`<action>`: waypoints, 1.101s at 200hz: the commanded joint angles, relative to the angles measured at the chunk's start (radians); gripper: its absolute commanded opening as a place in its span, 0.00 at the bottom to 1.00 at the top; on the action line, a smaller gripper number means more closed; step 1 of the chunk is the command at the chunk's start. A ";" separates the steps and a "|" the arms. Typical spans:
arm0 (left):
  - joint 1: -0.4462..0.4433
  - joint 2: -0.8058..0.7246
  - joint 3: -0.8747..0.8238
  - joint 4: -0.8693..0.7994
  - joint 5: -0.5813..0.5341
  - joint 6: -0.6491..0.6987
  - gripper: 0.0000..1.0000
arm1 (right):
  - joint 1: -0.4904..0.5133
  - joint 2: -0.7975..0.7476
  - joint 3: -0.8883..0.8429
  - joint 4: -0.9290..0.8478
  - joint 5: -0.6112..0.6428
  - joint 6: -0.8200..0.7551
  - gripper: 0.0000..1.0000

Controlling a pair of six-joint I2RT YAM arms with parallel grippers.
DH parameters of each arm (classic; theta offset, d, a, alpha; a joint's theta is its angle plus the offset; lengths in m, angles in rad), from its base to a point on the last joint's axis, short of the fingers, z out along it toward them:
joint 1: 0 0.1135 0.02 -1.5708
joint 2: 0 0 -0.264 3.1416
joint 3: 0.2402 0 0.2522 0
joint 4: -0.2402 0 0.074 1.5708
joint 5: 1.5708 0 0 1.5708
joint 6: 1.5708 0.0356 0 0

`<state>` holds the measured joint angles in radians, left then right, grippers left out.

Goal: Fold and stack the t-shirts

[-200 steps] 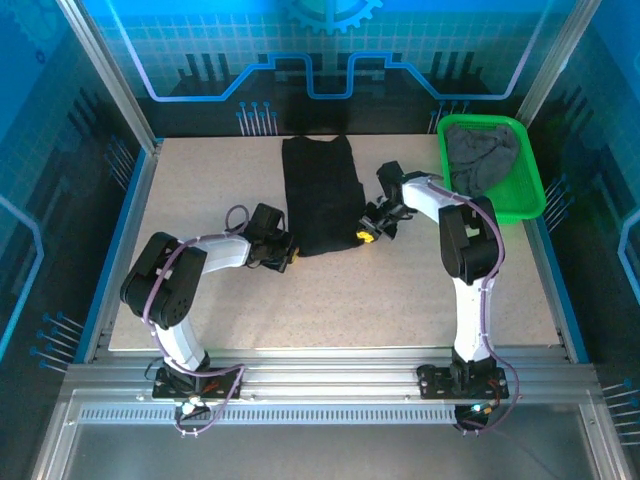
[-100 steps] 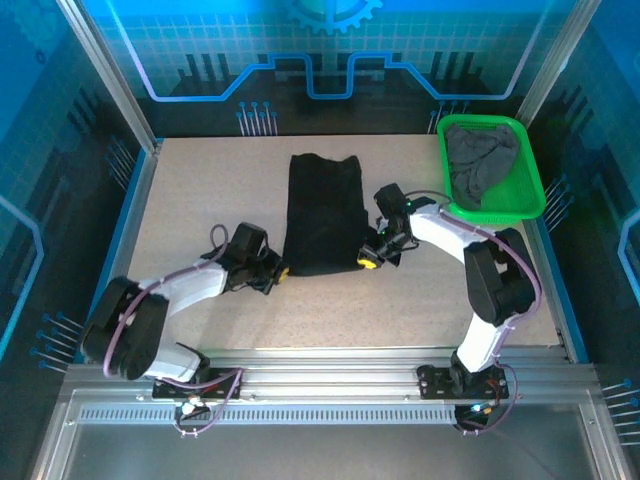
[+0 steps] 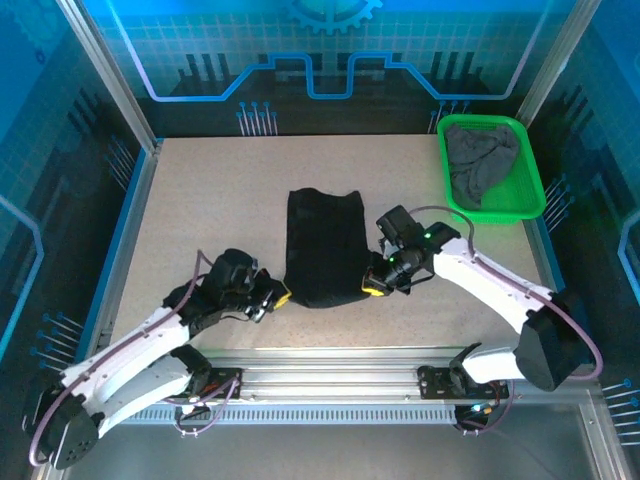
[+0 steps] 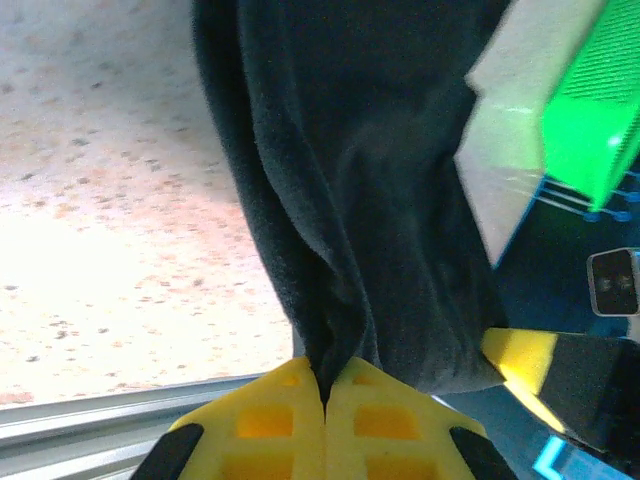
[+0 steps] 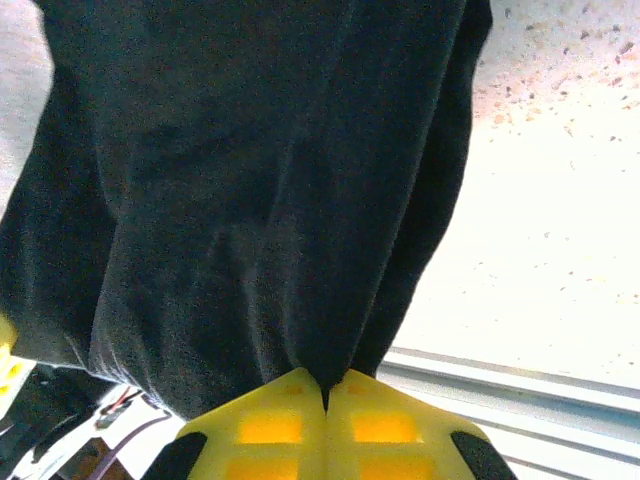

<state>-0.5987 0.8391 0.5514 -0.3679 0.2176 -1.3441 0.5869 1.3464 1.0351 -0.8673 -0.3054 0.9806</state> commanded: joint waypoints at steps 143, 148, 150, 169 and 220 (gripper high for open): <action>0.360 0.974 0.842 0.217 -0.005 0.217 0.10 | -0.318 0.920 1.109 -0.137 -0.060 -0.080 0.25; 0.368 1.017 0.884 0.199 0.006 0.226 0.20 | -0.325 0.967 1.178 -0.165 -0.062 -0.091 0.34; 0.370 1.035 0.904 0.187 0.008 0.229 0.23 | -0.327 0.988 1.207 -0.174 -0.063 -0.096 0.36; 0.376 1.108 1.009 0.120 0.001 0.257 0.36 | -0.347 1.086 1.397 -0.248 -0.033 -0.147 0.50; 0.301 0.854 0.805 0.061 -0.081 0.212 0.47 | -0.368 0.786 1.093 -0.130 -0.007 -0.208 0.57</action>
<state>-0.2348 1.8988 1.4769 -0.2710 0.1577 -1.1156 0.2264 2.3787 2.3104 -1.0298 -0.3153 0.8249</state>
